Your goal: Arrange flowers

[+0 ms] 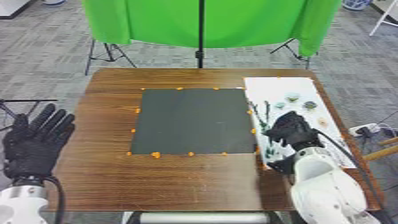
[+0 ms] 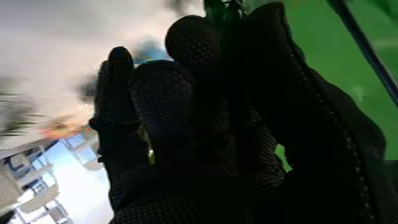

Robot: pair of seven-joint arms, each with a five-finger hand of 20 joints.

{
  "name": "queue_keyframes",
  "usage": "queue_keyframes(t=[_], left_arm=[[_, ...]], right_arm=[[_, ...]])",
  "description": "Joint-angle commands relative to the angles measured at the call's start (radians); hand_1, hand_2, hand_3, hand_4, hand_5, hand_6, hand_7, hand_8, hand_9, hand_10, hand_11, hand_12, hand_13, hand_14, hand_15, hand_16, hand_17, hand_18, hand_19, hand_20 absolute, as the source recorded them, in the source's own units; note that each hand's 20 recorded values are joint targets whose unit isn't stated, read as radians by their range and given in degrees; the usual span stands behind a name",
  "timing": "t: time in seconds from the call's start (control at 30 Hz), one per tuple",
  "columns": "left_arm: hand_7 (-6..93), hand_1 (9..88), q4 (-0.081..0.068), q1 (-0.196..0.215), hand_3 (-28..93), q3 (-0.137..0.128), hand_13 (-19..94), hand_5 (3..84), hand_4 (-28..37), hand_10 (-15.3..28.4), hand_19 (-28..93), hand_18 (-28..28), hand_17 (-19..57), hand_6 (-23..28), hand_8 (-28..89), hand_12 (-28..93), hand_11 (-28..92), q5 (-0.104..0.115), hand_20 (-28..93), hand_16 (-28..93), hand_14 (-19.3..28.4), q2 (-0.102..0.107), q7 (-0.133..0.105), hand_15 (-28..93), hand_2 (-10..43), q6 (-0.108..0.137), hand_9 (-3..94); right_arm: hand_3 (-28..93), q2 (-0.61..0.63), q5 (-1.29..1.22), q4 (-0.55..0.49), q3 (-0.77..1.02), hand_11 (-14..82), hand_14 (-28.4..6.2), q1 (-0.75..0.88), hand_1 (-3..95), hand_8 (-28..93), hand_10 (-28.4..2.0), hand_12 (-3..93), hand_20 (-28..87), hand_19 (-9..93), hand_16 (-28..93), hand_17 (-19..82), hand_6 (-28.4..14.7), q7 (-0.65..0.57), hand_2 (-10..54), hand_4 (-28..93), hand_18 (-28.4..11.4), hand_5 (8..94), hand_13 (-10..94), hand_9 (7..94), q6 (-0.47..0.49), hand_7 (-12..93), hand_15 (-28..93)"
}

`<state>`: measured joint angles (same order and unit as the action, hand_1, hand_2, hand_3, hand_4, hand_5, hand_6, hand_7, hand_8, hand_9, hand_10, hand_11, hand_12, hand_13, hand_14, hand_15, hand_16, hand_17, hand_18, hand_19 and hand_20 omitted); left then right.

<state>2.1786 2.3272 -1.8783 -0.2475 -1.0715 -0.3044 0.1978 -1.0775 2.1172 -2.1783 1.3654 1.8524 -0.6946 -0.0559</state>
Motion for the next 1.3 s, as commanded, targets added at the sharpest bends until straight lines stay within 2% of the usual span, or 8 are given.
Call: queue_keyframes(t=[0.03, 0.37, 0.67, 0.77, 0.87, 1.07, 1.2, 1.3], left_arm=[[6.7, 27.5, -0.012, 0.035, 67, -0.038, 36, 45.8, -28.3, 15.2, 30, 13.5, -5.3, 9.3, -8, 10, 15, 0.029, 11, -2, 14.9, 0.002, -0.014, 24, 9.9, -0.023, 42.4], [6.8, 27.4, -0.018, 0.01, 67, -0.016, 36, 45.6, -28.3, 15.1, 29, 13.5, -5.3, 9.2, -8, 11, 15, 0.042, 11, -2, 14.8, 0.038, -0.032, 24, 9.8, -0.019, 42.3], [6.9, 27.4, -0.013, 0.006, 67, -0.009, 36, 45.6, -28.3, 15.1, 29, 13.5, -5.3, 9.1, -8, 11, 15, 0.05, 11, -2, 14.8, 0.068, -0.047, 24, 9.8, 0.001, 42.3], [6.9, 27.4, -0.01, 0.008, 67, -0.001, 36, 45.6, -28.3, 15.0, 29, 13.5, -5.3, 9.1, -8, 11, 15, 0.053, 12, -2, 14.8, 0.079, -0.042, 24, 9.8, 0.005, 42.3], [7.0, 27.4, -0.007, 0.011, 67, 0.01, 36, 45.6, -28.3, 15.1, 29, 13.5, -5.3, 9.1, -8, 11, 15, 0.059, 12, -2, 14.8, 0.084, -0.065, 24, 9.8, 0.008, 42.3], [7.0, 27.5, -0.014, -0.013, 67, 0.025, 36, 45.7, -28.3, 15.0, 29, 13.5, -5.3, 9.2, -8, 11, 15, 0.052, 12, -2, 14.8, 0.095, -0.051, 24, 9.9, 0.007, 42.4], [6.9, 27.4, -0.016, -0.011, 67, 0.027, 36, 45.7, -28.3, 15.0, 29, 13.5, -5.3, 9.2, -8, 11, 15, 0.057, 12, -2, 14.8, 0.09, -0.062, 24, 9.8, 0.006, 42.4], [6.9, 27.4, -0.017, -0.009, 67, 0.027, 36, 45.7, -28.3, 15.1, 29, 13.5, -5.3, 9.2, -8, 11, 15, 0.057, 12, -2, 14.8, 0.088, -0.065, 24, 9.8, 0.001, 42.4]], right_arm=[[68, -0.102, -0.065, 0.067, -0.203, 30.1, -12.4, -0.301, 59.5, 11, -12.4, 51.4, 36, 75, 31, 30, -2.7, -0.066, -9.5, -28, -23.7, 77.9, 69, 80.0, -0.095, 36, 72], [68, -0.271, -0.163, 0.283, -0.521, 32.4, -12.9, -0.551, 59.9, 12, -12.8, 50.5, 35, 77, 31, 31, -3.3, -0.172, -9.5, -28, -25.1, 78.9, 70, 80.2, -0.161, 35, 74], [68, -0.378, -0.054, 0.495, -0.737, 33.9, -13.1, -0.669, 59.9, 12, -13.0, 49.5, 34, 79, 30, 31, -3.3, -0.196, -9.5, -28, -26.0, 78.8, 70, 79.9, -0.216, 36, 75], [68, -0.425, -0.07, 0.555, -0.749, 34.1, -13.4, -0.688, 60.3, 11, -13.2, 48.8, 34, 79, 30, 31, -3.4, -0.252, -9.5, -28, -26.4, 78.6, 70, 79.8, -0.214, 36, 75], [68, -0.468, -0.044, 0.615, -0.744, 34.6, -13.5, -0.697, 60.4, 11, -13.4, 48.4, 33, 80, 30, 31, -3.4, -0.259, -9.5, -28, -26.9, 78.3, 70, 79.7, -0.194, 37, 75], [69, -0.509, -0.01, 0.704, -0.723, 35.1, -13.5, -0.709, 59.6, 8, -13.5, 48.4, 32, 81, 29, 31, -3.7, -0.285, -9.5, -28, -27.0, 76.6, 70, 79.2, -0.199, 39, 76], [70, -0.489, -0.005, 0.698, -0.734, 34.4, -13.5, -0.705, 57.1, 3, -13.9, 46.9, 31, 81, 29, 31, -4.7, -0.284, -9.5, -28, -27.0, 73.6, 70, 77.9, -0.202, 35, 76], [72, -0.479, -0.011, 0.693, -0.738, 38.5, -14.0, -0.701, 53.2, -5, -15.1, 42.2, 29, 82, 29, 30, -5.3, -0.291, -9.5, -28, -26.9, 68.1, 69, 74.5, -0.208, 23, 76]])
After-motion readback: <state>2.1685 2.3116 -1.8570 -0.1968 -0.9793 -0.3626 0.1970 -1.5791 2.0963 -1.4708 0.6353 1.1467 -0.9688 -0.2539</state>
